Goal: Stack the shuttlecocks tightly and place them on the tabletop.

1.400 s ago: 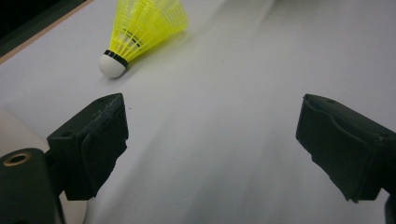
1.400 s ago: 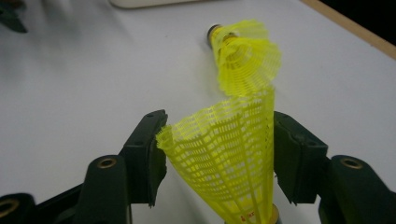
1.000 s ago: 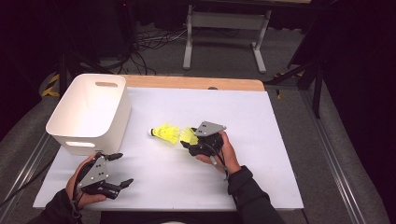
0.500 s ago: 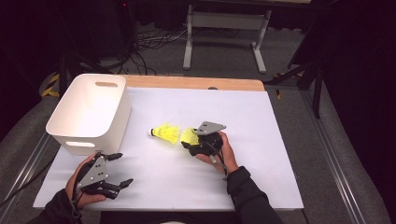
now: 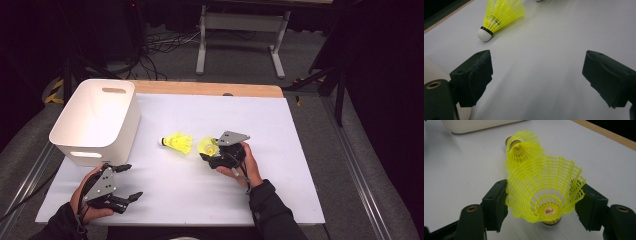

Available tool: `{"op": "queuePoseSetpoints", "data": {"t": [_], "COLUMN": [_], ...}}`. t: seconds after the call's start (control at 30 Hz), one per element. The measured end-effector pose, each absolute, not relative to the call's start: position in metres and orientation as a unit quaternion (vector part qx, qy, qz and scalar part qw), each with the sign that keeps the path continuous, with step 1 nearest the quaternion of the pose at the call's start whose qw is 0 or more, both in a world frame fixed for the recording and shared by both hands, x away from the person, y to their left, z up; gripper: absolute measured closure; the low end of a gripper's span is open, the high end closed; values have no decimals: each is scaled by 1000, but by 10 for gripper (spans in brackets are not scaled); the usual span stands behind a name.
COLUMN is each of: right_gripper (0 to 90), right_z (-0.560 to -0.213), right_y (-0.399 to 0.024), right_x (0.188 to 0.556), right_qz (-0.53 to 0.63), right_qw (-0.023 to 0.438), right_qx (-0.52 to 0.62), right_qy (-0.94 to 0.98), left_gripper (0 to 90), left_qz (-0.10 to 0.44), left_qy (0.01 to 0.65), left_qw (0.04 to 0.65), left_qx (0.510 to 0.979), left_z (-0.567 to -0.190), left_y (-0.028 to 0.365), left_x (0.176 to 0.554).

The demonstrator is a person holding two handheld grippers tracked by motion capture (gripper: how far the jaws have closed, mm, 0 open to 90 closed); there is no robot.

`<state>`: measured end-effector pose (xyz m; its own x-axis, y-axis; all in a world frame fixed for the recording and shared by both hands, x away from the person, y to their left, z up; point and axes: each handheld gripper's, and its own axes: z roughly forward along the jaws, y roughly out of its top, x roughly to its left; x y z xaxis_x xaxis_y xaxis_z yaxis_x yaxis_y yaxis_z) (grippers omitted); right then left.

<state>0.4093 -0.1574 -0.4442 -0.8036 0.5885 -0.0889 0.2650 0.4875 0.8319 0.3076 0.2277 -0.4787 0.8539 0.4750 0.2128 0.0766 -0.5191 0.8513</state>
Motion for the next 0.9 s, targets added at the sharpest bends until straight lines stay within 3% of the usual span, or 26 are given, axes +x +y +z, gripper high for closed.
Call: {"op": "queuePoseSetpoints", "data": {"t": [0.9], "right_gripper": [278], "right_z": [-459], "right_y": [-210], "right_x": [390], "right_qz": [403], "right_qw": [184], "right_qx": [286], "right_qy": [850], "left_gripper": [102], "left_qz": [215], "left_qy": [163], "left_qw": [459], "left_qx": [846], "left_z": [-479], "left_y": [227], "left_x": [308]}}
